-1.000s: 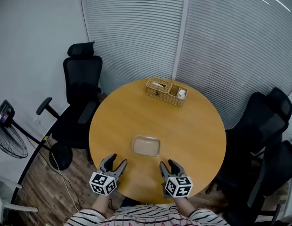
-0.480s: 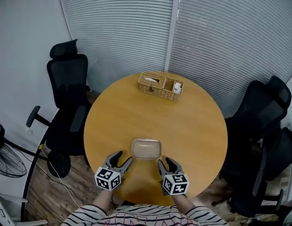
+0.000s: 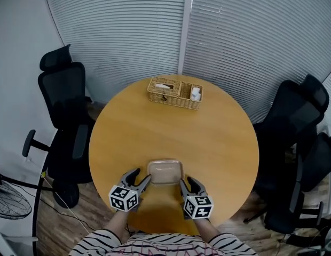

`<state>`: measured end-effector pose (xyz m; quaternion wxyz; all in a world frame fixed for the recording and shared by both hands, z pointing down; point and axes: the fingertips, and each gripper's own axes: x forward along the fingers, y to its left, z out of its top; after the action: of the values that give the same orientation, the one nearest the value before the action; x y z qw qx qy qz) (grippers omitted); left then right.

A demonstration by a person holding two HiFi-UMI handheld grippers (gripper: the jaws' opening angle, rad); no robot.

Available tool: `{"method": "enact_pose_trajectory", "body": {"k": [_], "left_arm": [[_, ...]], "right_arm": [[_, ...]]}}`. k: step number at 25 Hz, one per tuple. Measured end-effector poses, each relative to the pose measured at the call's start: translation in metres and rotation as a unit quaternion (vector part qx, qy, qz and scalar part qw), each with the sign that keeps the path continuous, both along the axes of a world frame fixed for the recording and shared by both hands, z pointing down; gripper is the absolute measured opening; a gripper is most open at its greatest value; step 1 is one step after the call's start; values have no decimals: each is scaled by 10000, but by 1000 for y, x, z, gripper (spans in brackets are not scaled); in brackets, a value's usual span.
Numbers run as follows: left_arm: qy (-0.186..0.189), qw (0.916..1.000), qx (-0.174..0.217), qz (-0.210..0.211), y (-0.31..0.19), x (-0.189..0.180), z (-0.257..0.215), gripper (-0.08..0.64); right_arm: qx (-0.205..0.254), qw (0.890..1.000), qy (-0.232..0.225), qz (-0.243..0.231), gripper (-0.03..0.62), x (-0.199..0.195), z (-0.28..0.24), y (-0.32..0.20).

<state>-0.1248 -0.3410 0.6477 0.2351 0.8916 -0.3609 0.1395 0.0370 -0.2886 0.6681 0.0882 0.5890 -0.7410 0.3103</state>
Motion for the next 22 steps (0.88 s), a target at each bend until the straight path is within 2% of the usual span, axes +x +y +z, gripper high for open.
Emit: {"method": "enact_pose_trajectory", "body": {"k": [8, 13, 22], "left_arm": [[161, 9991, -379, 13, -24, 6, 26, 221], [241, 9980, -572, 133, -26, 15, 38, 220], [426, 9957, -817, 92, -25, 20, 48, 221]], "right_arm": [[6, 9997, -10, 248, 153, 2, 7, -18], [-34, 9996, 64, 270, 153, 0, 14, -24], [-186, 9994, -27, 274, 153, -5, 27, -30]]}}
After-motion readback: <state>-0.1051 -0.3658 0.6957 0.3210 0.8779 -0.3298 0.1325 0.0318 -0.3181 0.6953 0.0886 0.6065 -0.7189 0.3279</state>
